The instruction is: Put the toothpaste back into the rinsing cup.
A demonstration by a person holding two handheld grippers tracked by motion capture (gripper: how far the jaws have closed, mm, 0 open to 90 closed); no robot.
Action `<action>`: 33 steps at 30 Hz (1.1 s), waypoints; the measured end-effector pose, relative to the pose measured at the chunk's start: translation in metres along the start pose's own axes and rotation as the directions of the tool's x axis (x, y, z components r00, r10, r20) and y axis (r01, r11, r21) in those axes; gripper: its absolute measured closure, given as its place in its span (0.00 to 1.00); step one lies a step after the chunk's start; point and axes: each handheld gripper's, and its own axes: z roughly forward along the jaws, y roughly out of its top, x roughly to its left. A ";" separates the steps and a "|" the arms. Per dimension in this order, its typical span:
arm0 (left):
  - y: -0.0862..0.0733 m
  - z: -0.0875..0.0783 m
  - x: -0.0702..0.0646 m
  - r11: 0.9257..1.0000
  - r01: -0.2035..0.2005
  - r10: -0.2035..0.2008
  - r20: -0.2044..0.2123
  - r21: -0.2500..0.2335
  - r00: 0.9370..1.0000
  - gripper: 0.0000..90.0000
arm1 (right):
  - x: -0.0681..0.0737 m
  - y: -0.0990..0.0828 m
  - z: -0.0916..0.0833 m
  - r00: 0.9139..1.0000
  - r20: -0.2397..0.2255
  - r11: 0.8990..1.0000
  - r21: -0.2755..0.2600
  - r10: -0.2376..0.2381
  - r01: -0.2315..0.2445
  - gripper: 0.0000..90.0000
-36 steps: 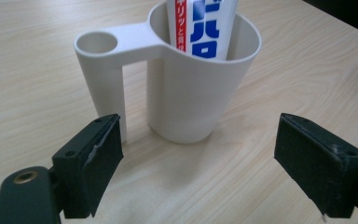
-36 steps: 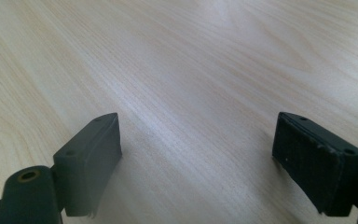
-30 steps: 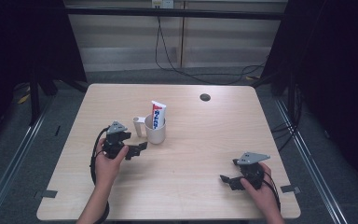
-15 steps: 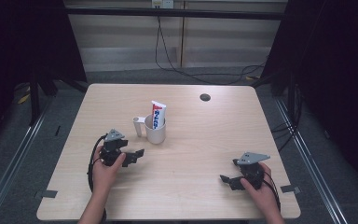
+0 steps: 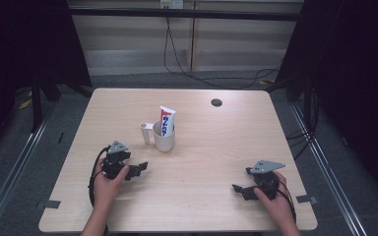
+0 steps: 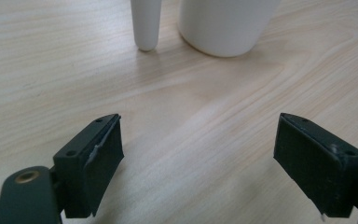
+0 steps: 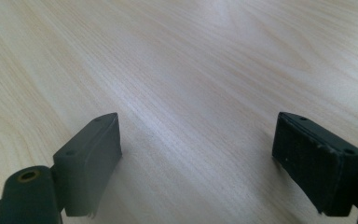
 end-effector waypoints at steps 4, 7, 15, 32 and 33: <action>-0.003 0.000 0.000 1.000 -0.018 0.019 -0.013 0.013 1.000 0.17 | 0.000 0.000 0.000 1.000 0.000 1.000 0.000 0.000 0.000 0.17; -0.005 0.000 0.001 1.000 -0.022 0.023 -0.022 0.021 1.000 0.17 | 0.000 0.000 0.000 1.000 0.000 1.000 0.000 0.000 0.000 0.17; -0.008 -0.003 0.003 0.999 -0.034 0.034 -0.026 0.019 0.999 0.17 | 0.000 0.000 0.000 1.000 0.000 1.000 0.000 0.000 0.000 0.17; -0.008 -0.001 -0.003 0.991 -0.121 0.125 -0.069 0.063 0.990 0.17 | 0.000 0.000 0.000 1.000 0.000 1.000 0.000 0.001 -0.001 0.17; -0.008 0.000 -0.004 0.993 -0.103 0.106 -0.064 0.050 0.992 0.17 | 0.000 0.000 0.000 1.000 0.000 1.000 0.000 0.001 -0.001 0.17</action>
